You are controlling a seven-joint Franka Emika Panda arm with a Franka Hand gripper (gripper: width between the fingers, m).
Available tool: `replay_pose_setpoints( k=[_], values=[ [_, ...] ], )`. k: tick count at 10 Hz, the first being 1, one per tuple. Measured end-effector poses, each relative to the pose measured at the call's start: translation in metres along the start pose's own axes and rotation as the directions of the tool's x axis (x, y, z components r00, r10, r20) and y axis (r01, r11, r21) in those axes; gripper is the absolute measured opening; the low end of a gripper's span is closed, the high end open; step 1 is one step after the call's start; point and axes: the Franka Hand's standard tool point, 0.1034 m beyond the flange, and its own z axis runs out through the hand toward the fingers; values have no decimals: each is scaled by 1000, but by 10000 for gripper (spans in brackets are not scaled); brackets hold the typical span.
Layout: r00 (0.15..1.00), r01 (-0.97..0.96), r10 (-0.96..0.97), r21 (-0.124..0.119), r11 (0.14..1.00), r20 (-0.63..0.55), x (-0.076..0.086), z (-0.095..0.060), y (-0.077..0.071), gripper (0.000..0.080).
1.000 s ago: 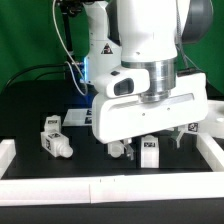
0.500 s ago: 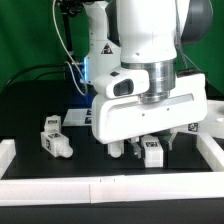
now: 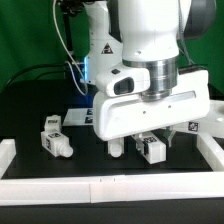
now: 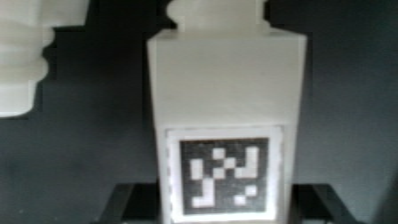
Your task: Assemble one leg
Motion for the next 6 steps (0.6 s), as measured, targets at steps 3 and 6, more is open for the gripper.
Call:
replay_pose_setpoints(
  k=[3, 6],
  values=[
    [1000, 0, 0, 0, 1000, 0, 0, 0, 0, 284],
    [1000, 0, 0, 0, 1000, 0, 0, 0, 0, 285]
  ],
)
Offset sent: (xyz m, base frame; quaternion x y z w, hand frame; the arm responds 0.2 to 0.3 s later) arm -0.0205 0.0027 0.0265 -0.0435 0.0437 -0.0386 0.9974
